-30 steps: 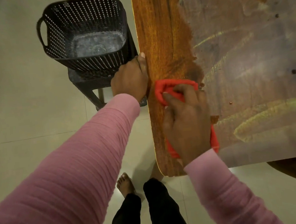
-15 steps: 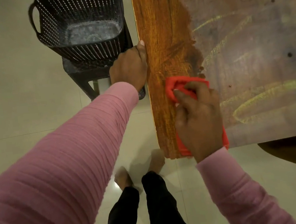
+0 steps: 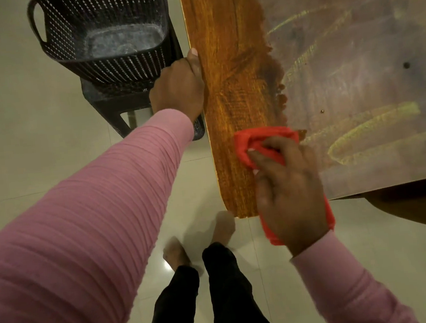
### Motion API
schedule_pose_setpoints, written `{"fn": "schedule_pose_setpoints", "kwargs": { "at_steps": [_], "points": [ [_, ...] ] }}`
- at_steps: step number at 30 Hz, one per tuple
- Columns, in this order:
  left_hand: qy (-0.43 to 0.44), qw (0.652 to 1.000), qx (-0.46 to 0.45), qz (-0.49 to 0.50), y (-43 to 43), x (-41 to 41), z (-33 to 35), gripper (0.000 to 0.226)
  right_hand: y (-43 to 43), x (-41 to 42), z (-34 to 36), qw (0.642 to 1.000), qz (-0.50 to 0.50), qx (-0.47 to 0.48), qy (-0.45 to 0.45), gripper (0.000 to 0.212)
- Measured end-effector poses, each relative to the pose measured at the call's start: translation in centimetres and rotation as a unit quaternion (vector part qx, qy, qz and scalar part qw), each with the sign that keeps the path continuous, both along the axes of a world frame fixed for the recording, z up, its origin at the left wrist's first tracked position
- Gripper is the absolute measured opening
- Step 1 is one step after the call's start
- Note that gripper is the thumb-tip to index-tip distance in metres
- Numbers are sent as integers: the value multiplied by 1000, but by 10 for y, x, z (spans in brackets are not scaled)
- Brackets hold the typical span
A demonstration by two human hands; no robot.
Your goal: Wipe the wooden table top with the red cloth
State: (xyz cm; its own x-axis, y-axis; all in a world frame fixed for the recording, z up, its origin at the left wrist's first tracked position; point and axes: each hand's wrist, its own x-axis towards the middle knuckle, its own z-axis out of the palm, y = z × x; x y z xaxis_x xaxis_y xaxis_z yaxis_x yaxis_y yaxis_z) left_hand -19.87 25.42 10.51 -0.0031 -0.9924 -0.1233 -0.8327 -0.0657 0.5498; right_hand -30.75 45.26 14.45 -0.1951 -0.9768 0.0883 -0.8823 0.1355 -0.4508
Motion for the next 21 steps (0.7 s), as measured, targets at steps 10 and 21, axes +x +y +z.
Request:
{"fn": "schedule_pose_setpoints", "kwargs": {
  "at_steps": [10,21],
  "points": [
    [5,1000,7,-7,2,0,3,52,38,51,3,994,106,24,-25,34],
    [5,1000,10,-1,1,0,4,54,10,13,-3,994,-100,-37,-15,33]
  ]
}}
